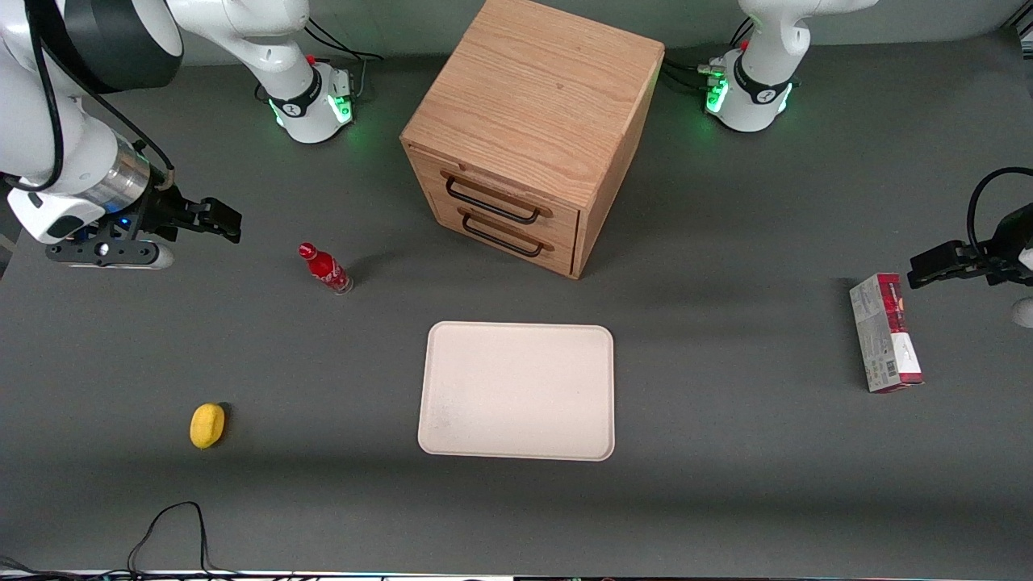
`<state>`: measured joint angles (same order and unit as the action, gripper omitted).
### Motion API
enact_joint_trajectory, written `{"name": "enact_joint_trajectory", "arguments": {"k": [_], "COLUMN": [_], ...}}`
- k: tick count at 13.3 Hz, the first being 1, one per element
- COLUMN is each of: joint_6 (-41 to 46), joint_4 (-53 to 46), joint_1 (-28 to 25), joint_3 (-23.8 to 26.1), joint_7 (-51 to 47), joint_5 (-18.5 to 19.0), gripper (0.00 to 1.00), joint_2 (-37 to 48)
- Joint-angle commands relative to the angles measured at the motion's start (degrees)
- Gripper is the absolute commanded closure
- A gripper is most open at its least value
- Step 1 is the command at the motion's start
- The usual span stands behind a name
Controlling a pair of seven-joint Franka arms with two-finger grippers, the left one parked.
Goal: Open upper drawer
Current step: 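Move the right gripper toward the upper drawer's black handle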
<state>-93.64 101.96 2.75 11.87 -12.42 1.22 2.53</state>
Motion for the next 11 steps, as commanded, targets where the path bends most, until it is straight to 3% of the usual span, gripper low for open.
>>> {"name": "enact_joint_trajectory", "arguments": {"k": [1,4,7,9,11], "joint_6": [0.04,0.13,1.78,2.5,2.59], "joint_4": [0.08,-4.21,-7.83,-10.63,-13.98], "joint_1": [0.49,0.06,0.06,0.06,0.23], "joint_3": [0.53,1.83,9.81,17.27,23.09], "joint_7": [-0.86,-0.86,3.79,10.63,11.01], "joint_5": [0.19,-1.3,-3.59,-3.68,-3.59], "gripper": [0.0,0.0,0.0,0.0,0.0], "joint_2": [0.28,-3.3,-4.55,-5.59,-7.53]}}
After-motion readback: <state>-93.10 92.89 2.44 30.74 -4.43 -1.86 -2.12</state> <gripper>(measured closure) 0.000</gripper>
